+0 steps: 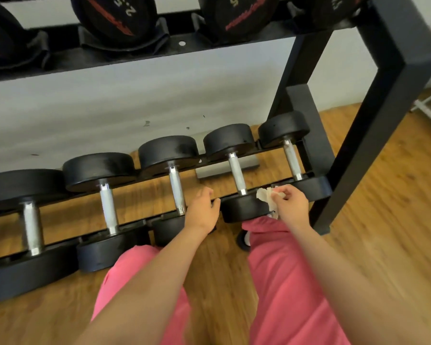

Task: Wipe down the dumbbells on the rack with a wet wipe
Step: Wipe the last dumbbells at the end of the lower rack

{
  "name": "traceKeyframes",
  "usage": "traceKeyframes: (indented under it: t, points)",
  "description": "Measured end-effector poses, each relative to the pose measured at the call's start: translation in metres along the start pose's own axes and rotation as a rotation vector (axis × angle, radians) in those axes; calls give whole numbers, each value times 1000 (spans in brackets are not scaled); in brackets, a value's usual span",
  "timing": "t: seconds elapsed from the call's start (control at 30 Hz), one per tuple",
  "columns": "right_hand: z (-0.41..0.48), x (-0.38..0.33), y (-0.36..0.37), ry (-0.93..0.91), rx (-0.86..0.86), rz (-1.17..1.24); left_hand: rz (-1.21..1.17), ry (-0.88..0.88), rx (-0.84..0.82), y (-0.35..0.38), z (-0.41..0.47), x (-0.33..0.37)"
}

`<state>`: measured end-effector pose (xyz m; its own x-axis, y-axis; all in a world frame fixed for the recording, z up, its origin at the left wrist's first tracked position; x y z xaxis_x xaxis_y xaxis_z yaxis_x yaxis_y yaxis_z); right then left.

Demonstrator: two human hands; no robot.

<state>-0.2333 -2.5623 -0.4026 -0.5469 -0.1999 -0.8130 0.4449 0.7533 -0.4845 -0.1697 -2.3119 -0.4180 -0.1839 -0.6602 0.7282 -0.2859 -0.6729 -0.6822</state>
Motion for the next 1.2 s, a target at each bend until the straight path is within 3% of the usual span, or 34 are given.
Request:
traceKeyframes:
  t: [0.2,0.33,0.53,0.63,0.7,0.9,1.03,1.2]
  points:
    - [25,22,-18,69,71,-26,-30,3,-128,48,9,-6]
    - [29,31,-2,89,15,-22,-71,43,-144,62,10,-9]
    - [-18,22,58,-178,-8,-176,-125,60,-71,61,12,-15]
    - [-45,21,96,-363,-114,-354,-148,34,-58,61,14,-17]
    - [-43,20,96,-407,-78,-397,-156,22,-52,61,16,-17]
    - [-13,18,56,-245,76,-238,-225,-83,-53,70,20,-21]
    - [26,38,30,28,180,-76,-331,-197,-173,95,22,-26]
    - [33,-11,59,-28,-59,-74,-305,-198,-205,103,27,-31]
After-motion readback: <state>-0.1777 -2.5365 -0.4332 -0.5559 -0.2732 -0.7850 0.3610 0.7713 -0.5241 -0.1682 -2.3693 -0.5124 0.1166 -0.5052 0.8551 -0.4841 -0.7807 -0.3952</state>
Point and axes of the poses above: each hand's wrist, its own z-axis towards the middle knuckle, its own y-axis out of the palm, x = y × z, the point moved 10 cm from there along z, towards the middle knuckle, and after that the axes turned 12 degrees about y, right-handed, at the moved point
